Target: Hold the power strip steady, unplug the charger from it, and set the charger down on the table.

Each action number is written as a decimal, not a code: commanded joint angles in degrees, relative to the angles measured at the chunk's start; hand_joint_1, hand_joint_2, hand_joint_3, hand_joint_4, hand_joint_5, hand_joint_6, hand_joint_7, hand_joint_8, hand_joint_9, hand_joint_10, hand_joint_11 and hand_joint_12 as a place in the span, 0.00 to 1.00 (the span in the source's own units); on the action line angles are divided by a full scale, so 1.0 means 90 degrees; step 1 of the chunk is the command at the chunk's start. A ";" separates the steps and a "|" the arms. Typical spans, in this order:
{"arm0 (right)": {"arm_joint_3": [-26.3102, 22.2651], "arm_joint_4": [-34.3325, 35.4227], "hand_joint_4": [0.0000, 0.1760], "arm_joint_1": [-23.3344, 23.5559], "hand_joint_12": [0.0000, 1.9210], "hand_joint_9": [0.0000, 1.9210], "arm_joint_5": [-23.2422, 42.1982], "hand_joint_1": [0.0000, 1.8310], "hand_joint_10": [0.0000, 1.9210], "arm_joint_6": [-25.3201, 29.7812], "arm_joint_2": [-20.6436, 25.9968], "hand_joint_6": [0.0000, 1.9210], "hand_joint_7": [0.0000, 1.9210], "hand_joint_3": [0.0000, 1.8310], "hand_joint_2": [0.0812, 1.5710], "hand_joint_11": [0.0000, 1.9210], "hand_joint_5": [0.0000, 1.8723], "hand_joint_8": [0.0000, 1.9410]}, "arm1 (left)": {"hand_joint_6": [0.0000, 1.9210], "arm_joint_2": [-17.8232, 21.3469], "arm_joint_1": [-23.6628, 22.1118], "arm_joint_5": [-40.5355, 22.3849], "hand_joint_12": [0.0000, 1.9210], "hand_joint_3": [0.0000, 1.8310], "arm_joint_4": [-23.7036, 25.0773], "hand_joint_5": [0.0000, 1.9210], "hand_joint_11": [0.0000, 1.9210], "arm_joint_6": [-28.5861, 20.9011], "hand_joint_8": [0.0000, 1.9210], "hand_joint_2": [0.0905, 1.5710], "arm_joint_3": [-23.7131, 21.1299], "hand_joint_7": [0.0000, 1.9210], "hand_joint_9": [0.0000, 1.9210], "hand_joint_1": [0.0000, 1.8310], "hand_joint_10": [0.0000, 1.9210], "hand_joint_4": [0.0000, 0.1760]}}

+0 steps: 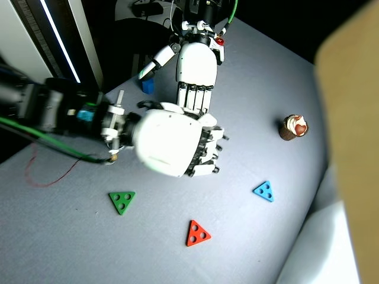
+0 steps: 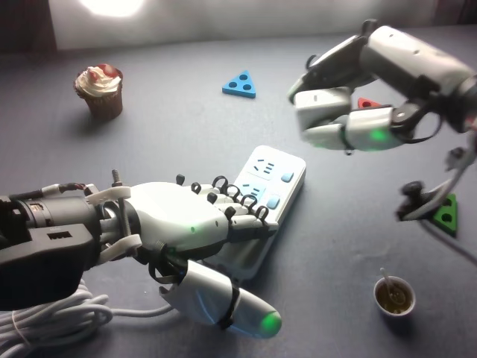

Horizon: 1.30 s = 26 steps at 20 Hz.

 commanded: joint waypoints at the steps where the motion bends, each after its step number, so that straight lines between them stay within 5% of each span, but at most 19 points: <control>1: -0.0025 -0.0489 0.00 0.0049 0.44 0.53 0.0482 0.75 0.53 0.0084 0.0100 0.43 0.64 0.00 0.65 0.37 0.58 0.23 | 0.00 0.0002 0.0006 -0.0140 0.05 0.00 -0.0045 0.04 0.02 -0.0059 0.00 0.57 -0.0024 0.04 0.04 0.00 0.00 0.00; 3: 0.0099 -0.1573 0.00 -0.0004 0.42 0.54 0.0331 0.75 0.52 0.0321 0.0266 0.42 0.64 0.00 0.64 0.41 0.58 0.23 | 0.00 0.0002 0.0005 -0.0163 0.05 0.00 -0.0040 0.05 0.03 -0.0061 0.00 0.57 -0.0036 0.05 0.04 0.00 0.00 0.00; 4: 0.0199 -0.2133 0.03 -0.0075 0.40 0.55 0.0332 0.70 0.23 0.0481 0.0295 0.44 0.62 0.00 0.65 0.41 0.58 0.28 | 0.00 0.0001 0.0000 -0.0164 0.04 0.00 -0.0040 0.04 0.02 -0.0062 0.00 0.57 -0.0039 0.04 0.04 0.00 0.00 0.00; 5: 0.0293 -0.2552 0.13 -0.0144 0.39 0.58 0.0342 0.68 0.09 0.0631 0.0301 0.46 0.61 0.00 0.66 0.42 0.57 0.31 | 0.00 0.0001 -0.0007 -0.0165 0.04 0.00 -0.0040 0.04 0.02 -0.0063 0.00 0.57 -0.0039 0.04 0.04 0.00 0.00 0.00; 6: 0.0391 -0.2884 0.00 -0.0208 0.38 0.56 0.0351 0.74 0.42 0.0730 0.0301 0.43 0.63 0.00 0.65 0.43 0.58 0.25 | 0.00 0.0001 -0.0016 -0.0165 0.05 0.00 -0.0040 0.04 0.02 -0.0063 0.00 0.57 -0.0037 0.05 0.05 0.00 0.00 0.00; 7: 0.0510 -0.3187 0.00 -0.0301 0.39 0.54 0.0358 0.75 0.50 0.0783 0.0301 0.44 0.63 0.00 0.65 0.43 0.58 0.25 | 0.00 0.0001 -0.0026 -0.0165 0.05 0.00 -0.0038 0.04 0.02 -0.0061 0.00 0.57 -0.0036 0.05 0.05 0.00 0.00 0.00; 13: 0.0728 -0.3482 0.00 -0.0562 0.43 0.51 0.0542 0.76 0.57 0.0827 0.0098 0.51 0.60 0.00 0.67 0.41 0.52 0.29 | 0.00 0.0006 -0.0040 -0.0157 0.05 0.00 -0.0038 0.05 0.03 -0.0062 0.00 0.57 -0.0041 0.05 0.05 0.00 0.00 0.00; 14: 0.0728 -0.3497 0.00 -0.0561 0.43 0.52 0.0543 0.69 0.25 0.0811 0.0098 0.53 0.58 0.00 0.67 0.39 0.54 0.34 | 0.00 0.0006 -0.0040 -0.0156 0.05 0.00 -0.0038 0.05 0.03 -0.0062 0.00 0.57 -0.0042 0.05 0.05 0.00 0.00 0.00; 15: 0.0725 -0.3504 0.00 -0.0561 0.40 0.54 0.0543 0.67 0.09 0.0801 0.0098 0.57 0.56 0.00 0.69 0.37 0.51 0.38 | 0.00 0.0008 -0.0039 -0.0156 0.05 0.00 -0.0038 0.04 0.02 -0.0061 0.00 0.56 -0.0043 0.05 0.04 0.00 0.00 0.00; 16: 0.0721 -0.3507 0.00 -0.0560 0.38 0.52 0.0542 0.63 0.03 0.0799 0.0098 0.57 0.50 0.00 0.71 0.36 0.48 0.15 | 0.00 0.0009 -0.0039 -0.0152 0.05 0.00 -0.0038 0.05 0.02 -0.0061 0.00 0.57 -0.0043 0.05 0.05 0.00 0.00 0.00; 17: 0.0709 -0.3508 0.00 -0.0560 0.37 0.50 0.0542 0.62 0.01 0.0791 0.0098 0.59 0.49 0.00 0.73 0.33 0.47 0.05 | 0.00 0.0014 -0.0039 -0.0151 0.05 0.00 -0.0038 0.05 0.02 -0.0061 0.00 0.57 -0.0043 0.05 0.04 0.00 0.00 0.00; 18: 0.0695 -0.3508 0.00 -0.0560 0.36 0.46 0.0540 0.64 0.00 0.0791 0.0098 0.22 0.46 0.00 0.70 0.30 0.40 0.01 | 0.00 0.0016 -0.0040 -0.0151 0.04 0.00 -0.0038 0.04 0.02 -0.0061 0.00 0.57 -0.0040 0.05 0.04 0.00 0.00 0.00; 19: 0.0673 -0.3508 0.00 -0.0560 0.36 0.43 0.0539 0.63 0.00 0.0791 0.0098 0.07 0.42 0.00 0.70 0.27 0.40 0.00 | 0.00 0.0019 -0.0040 -0.0152 0.04 0.00 -0.0039 0.04 0.01 -0.0061 0.00 0.56 -0.0039 0.05 0.04 0.00 0.00 0.00; 23: 0.0601 -0.3495 0.00 -0.0560 0.33 0.33 0.0533 0.56 0.00 0.0791 0.0099 0.00 0.34 0.00 0.72 0.17 0.34 0.00 | 0.00 0.0020 -0.0040 -0.0155 0.05 0.00 -0.0040 0.05 0.02 -0.0061 0.00 0.57 -0.0047 0.05 0.05 0.00 0.00 0.00; 26: 0.0549 -0.3382 0.00 -0.0495 0.29 0.20 0.0532 0.48 0.00 0.0792 0.0099 0.00 0.20 0.00 0.67 0.08 0.18 0.00 | 0.00 0.0018 -0.0045 -0.0154 0.04 0.00 -0.0040 0.05 0.01 -0.0062 0.00 0.57 -0.0054 0.05 0.04 0.00 0.00 0.00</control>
